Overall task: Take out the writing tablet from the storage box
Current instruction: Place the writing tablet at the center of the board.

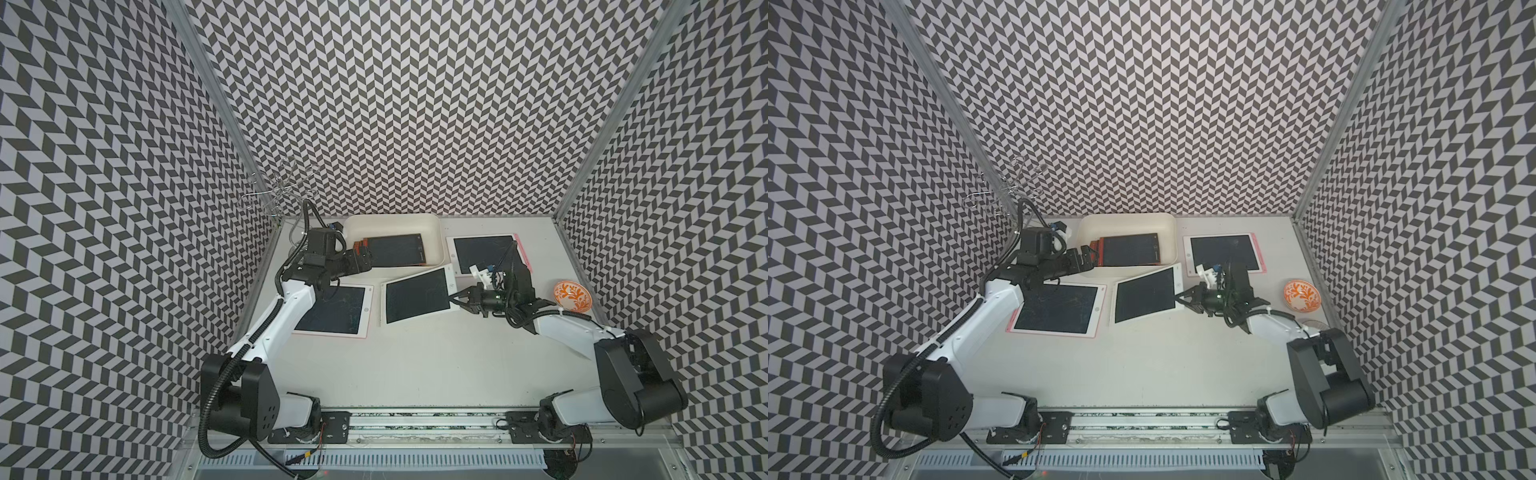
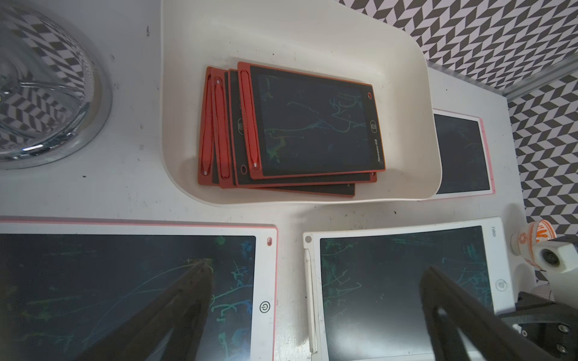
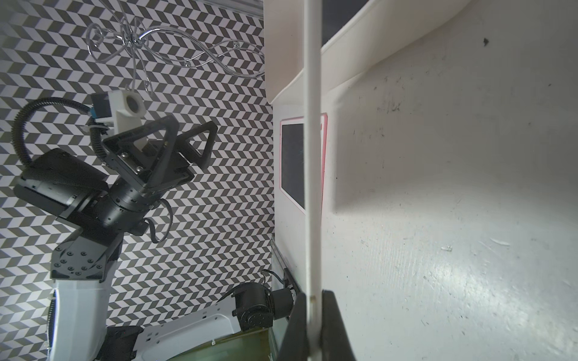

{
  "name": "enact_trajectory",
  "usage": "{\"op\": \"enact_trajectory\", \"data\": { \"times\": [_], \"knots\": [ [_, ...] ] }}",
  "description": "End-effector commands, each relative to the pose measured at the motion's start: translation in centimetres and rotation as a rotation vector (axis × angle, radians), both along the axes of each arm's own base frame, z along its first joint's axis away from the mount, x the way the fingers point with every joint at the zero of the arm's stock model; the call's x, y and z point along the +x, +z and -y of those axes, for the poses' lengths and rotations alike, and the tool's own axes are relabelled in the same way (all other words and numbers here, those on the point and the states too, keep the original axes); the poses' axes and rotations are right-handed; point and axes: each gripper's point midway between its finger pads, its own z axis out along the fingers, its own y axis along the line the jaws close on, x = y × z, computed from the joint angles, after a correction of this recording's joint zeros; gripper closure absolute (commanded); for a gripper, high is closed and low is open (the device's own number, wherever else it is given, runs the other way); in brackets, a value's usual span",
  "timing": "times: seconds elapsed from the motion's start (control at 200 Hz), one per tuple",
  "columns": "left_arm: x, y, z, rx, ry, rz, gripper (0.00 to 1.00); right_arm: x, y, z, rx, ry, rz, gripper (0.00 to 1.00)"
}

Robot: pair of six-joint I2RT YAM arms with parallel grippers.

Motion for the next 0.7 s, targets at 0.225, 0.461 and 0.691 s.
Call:
{"op": "enact_trajectory", "data": {
  "times": [0.225,0.461,0.691],
  "knots": [
    [-1.1,-0.5,0.6,-0.023,-0.024,0.007,0.01,0.9,0.2,-0.4,0.044,0.013,0.080,1.00],
    [-1.0,-1.2,0.6,-0.022,-0.025,-0.006,0.01,1.1,-0.9,-0.4,0.039,0.012,0.062,1.00],
    [-0.6,-1.7,0.8,-0.023,-0.030,-0.018,0.01,1.3,-2.0,-0.5,0.034,0.009,0.035,1.00]
  ]
}}
